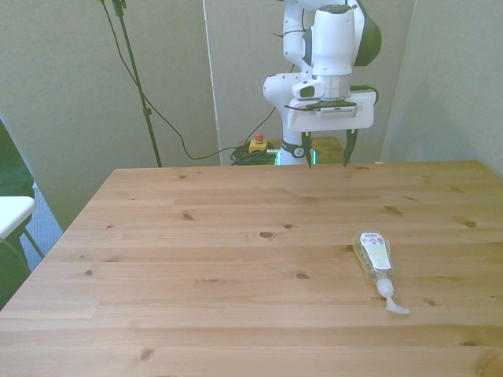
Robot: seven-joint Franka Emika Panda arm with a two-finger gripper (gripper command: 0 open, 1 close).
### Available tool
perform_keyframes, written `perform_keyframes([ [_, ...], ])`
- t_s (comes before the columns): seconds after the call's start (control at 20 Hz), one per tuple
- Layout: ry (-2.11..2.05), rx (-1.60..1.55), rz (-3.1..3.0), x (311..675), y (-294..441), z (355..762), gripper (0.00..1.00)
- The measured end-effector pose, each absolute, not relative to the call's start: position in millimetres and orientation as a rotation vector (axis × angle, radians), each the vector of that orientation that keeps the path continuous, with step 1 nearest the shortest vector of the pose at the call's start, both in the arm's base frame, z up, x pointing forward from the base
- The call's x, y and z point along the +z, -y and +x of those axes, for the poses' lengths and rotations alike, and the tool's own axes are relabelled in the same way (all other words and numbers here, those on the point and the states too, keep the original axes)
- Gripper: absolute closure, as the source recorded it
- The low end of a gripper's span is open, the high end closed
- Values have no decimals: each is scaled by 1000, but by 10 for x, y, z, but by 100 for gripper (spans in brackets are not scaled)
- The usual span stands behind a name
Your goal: Stand the sanitizer
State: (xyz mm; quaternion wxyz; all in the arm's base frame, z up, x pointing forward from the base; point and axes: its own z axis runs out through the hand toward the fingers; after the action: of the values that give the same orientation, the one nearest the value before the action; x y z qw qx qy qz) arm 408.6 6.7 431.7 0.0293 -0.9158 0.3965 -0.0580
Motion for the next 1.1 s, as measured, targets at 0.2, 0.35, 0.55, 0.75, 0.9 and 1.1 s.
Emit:
perform_keyframes([
  [0.2, -1237, -193, -2818, 4322, -61, 4134, 0],
  [0.35, -1282, -251, -2781, 4426, 32, 4331, 0],
  [0.55, -1334, -329, -2734, 4559, 189, 4753, 0],
  [0.75, -1356, -383, -2715, 4607, 165, 5239, 0],
  [0.9, -1363, -404, -2717, 4539, 56, 5709, 0],
  [1.1, -1349, -458, -2706, 4502, 12, 5931, 0],
])
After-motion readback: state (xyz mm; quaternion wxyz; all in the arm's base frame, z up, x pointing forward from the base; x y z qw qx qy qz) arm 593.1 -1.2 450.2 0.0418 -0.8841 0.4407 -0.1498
